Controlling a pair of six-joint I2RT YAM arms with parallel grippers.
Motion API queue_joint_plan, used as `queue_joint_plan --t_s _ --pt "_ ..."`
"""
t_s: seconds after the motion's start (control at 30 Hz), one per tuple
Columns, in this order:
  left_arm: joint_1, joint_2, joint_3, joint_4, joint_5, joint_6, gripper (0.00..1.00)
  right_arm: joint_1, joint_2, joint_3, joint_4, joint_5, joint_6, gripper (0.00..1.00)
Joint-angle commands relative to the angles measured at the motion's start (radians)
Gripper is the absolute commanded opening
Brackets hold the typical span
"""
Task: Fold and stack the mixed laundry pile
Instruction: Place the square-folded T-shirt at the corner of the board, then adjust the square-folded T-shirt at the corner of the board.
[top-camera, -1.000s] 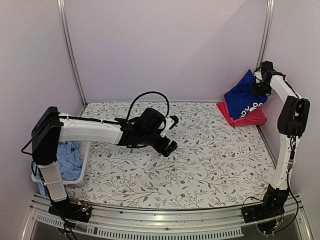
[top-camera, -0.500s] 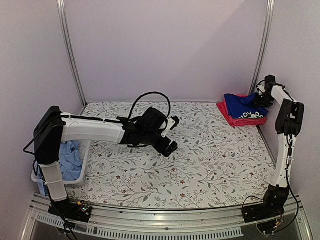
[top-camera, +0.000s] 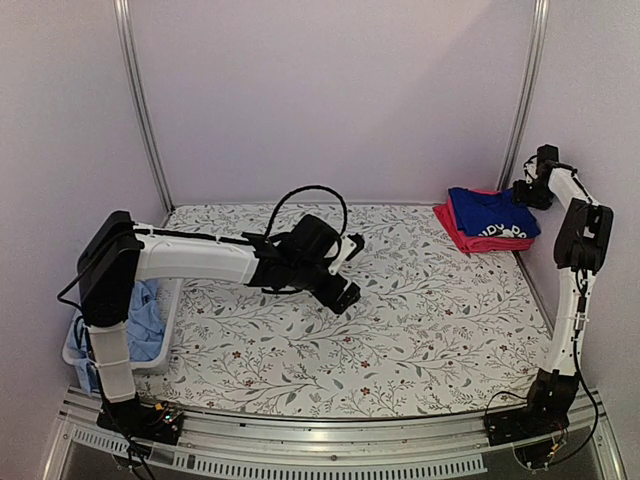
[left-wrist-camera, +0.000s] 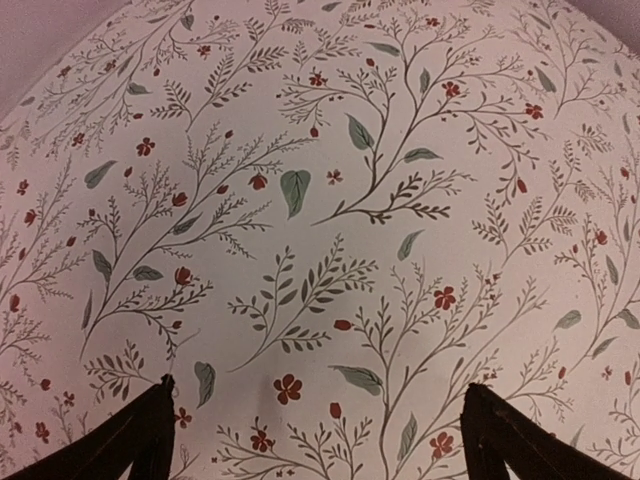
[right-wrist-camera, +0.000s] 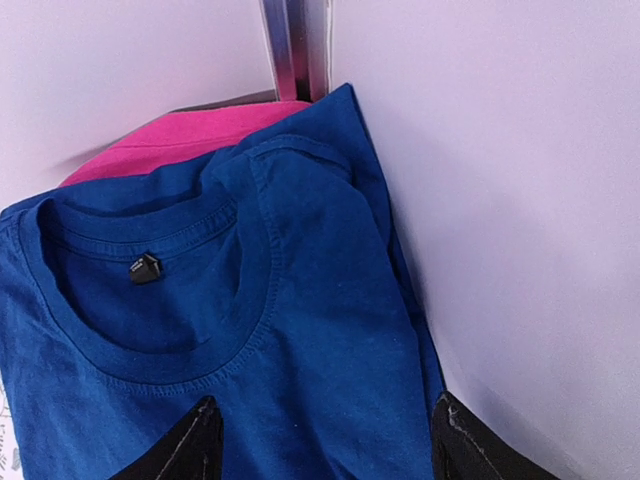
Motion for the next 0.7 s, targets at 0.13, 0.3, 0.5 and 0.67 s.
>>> queue_joint_plan --t_s 0.13,0.3,0.5,0.67 --pt "0.018 0.016 -0.001 0.020 0.018 -0.039 1.00 -0.010 -0.062 -0.024 0.006 -0.170 0.083 0.64" --pt "0.018 -0.002 -0.047 0.042 0.013 -0.067 1.00 0.070 -0.069 -0.050 0.040 -0.327 0.157 0.57" --pt "0.016 -0.036 -0.114 0.068 0.010 -0.116 1.00 0.189 -0.041 -0.044 0.038 -0.164 0.137 0.56" --pt "0.015 -0.068 -0.156 0.075 0.005 -0.141 1.00 0.270 -0.013 -0.039 0.032 -0.036 0.106 0.56"
